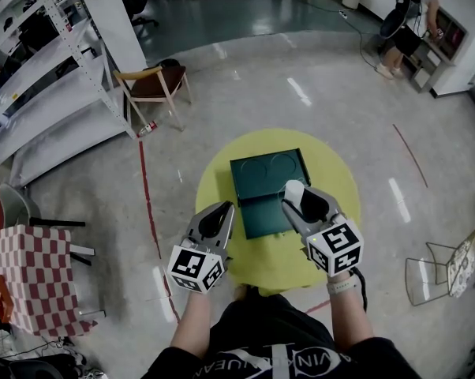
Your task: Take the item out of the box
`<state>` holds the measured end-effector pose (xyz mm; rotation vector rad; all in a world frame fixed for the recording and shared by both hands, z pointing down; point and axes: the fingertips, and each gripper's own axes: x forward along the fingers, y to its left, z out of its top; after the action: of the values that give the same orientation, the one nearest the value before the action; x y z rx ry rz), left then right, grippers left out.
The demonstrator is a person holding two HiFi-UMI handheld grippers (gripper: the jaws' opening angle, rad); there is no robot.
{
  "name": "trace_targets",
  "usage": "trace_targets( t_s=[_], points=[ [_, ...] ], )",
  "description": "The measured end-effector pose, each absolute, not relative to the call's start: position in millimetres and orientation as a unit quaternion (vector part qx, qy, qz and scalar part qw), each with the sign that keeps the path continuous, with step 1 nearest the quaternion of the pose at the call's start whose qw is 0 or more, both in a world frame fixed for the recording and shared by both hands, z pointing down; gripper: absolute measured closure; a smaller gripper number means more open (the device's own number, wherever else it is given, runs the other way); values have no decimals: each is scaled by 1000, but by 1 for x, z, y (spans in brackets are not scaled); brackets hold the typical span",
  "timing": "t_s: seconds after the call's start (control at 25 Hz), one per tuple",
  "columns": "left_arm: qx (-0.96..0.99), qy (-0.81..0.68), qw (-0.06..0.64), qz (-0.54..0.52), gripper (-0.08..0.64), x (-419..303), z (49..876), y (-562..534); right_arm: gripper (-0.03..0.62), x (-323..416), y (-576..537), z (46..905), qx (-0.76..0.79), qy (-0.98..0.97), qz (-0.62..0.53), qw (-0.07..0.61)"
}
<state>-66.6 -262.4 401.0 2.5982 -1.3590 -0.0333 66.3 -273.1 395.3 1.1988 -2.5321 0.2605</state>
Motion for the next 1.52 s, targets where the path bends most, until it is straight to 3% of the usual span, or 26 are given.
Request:
trace_targets(
  t_s=[0.4, 1.52],
  points=[
    [883, -461, 89, -19, 535, -69, 377, -260, 397, 68, -265, 365, 416, -896, 86, 125],
    [879, -470, 74, -46, 535, -79, 347, -250, 397, 70, -248, 320, 435, -894, 17, 106]
  ],
)
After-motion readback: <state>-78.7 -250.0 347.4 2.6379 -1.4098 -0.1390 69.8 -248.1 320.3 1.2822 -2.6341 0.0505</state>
